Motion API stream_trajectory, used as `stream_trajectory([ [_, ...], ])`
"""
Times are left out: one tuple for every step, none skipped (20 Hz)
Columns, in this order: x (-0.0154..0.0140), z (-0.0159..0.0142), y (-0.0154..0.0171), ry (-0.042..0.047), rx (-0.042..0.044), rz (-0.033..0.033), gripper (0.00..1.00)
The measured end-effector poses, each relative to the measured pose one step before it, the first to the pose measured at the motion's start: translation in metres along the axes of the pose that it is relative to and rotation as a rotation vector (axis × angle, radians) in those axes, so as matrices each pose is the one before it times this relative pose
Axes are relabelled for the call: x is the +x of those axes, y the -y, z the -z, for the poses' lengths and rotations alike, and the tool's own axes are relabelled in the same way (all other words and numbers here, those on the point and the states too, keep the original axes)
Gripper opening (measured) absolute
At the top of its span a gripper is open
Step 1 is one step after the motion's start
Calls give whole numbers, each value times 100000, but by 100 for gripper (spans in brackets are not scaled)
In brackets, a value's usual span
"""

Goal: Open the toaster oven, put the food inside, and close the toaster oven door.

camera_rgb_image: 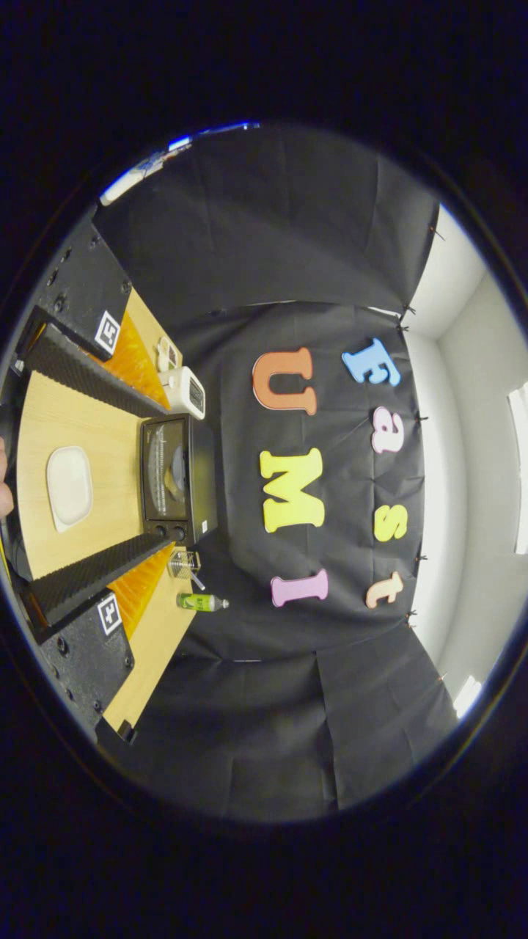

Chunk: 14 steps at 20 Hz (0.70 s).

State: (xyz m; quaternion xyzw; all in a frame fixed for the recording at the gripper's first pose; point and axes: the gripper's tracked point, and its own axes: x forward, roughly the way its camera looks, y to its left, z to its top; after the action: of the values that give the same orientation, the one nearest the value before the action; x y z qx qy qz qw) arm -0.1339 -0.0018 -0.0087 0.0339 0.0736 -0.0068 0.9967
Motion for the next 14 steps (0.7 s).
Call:
stream_trajectory([
  [-11, -66, -1, 603, -126, 0, 100],
  [49, -13, 3, 136, -202, -4, 100],
  [-86, -7, -131, 131, -167, -212, 100],
  [-10, -40, -97, 67, -274, -48, 100],
  [-44, -98, 22, 458, -352, 22, 100],
  [-45, -94, -90, 489, -246, -29, 100],
  [4, -45, -109, 358, -70, -302, 100],
  [-17, 63, -102, -134, -221, -55, 100],
  [-5, 112, -33, -137, -29, -307, 100],
  [63, -147, -59, 631, 218, -192, 100],
  [88, -193, -4, 1039, 489, -143, 100],
  [26, 13, -94, 445, 531, -456, 100],
  [40, 157, 88, -297, 241, 209, 100],
  [47, 135, 122, -395, -78, 218, 100],
])
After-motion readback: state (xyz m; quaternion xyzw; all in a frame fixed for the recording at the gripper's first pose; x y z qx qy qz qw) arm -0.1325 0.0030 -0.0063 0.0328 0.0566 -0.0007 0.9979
